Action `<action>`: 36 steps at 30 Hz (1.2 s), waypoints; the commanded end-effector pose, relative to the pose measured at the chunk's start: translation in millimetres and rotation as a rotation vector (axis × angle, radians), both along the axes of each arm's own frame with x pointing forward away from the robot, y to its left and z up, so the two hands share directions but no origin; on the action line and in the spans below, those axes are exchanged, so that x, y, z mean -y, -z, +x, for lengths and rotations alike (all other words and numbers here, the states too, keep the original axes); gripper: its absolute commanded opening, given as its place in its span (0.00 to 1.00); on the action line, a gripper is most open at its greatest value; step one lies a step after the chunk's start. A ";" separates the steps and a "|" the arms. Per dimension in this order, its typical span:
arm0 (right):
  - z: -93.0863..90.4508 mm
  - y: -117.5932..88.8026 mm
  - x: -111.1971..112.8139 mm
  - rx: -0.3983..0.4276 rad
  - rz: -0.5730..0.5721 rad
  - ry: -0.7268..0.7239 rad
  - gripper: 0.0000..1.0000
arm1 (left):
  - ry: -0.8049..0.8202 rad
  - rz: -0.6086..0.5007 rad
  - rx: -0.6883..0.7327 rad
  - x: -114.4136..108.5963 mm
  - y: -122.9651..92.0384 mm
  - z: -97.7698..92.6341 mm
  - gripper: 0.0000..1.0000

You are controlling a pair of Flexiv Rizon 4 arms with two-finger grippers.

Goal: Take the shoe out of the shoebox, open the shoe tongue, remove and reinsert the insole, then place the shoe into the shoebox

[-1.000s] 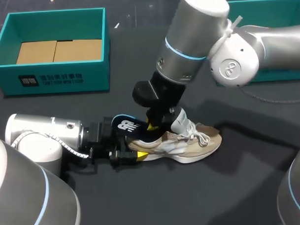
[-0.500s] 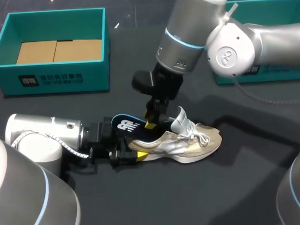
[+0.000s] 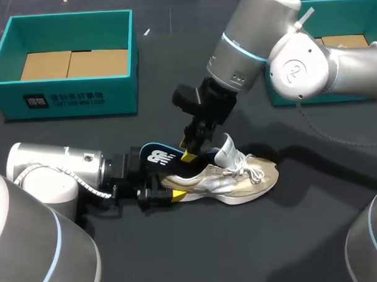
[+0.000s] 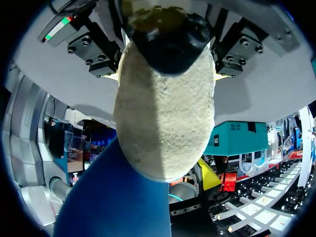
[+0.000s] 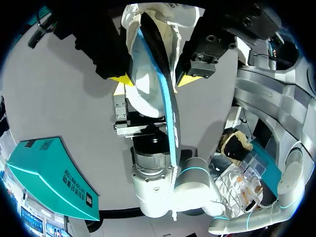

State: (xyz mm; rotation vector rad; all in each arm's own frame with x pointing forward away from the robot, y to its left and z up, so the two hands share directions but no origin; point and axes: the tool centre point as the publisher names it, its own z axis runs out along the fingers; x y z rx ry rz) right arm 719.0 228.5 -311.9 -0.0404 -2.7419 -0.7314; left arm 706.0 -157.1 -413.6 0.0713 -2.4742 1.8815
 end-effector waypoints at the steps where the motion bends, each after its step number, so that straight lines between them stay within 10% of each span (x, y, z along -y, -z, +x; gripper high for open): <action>1: 1.9 5.2 3.4 -0.017 0.058 -0.008 0.52 | -0.001 0.000 0.001 0.5 1.5 0.2 0.00; 10: 3.4 8.4 0.7 -0.101 0.088 0.006 0.65 | -0.001 0.000 0.001 0.5 1.5 0.2 0.00; 36: -10.6 18.8 -13.5 -0.177 0.140 0.025 0.49 | -0.001 0.000 0.001 0.5 1.5 0.2 0.00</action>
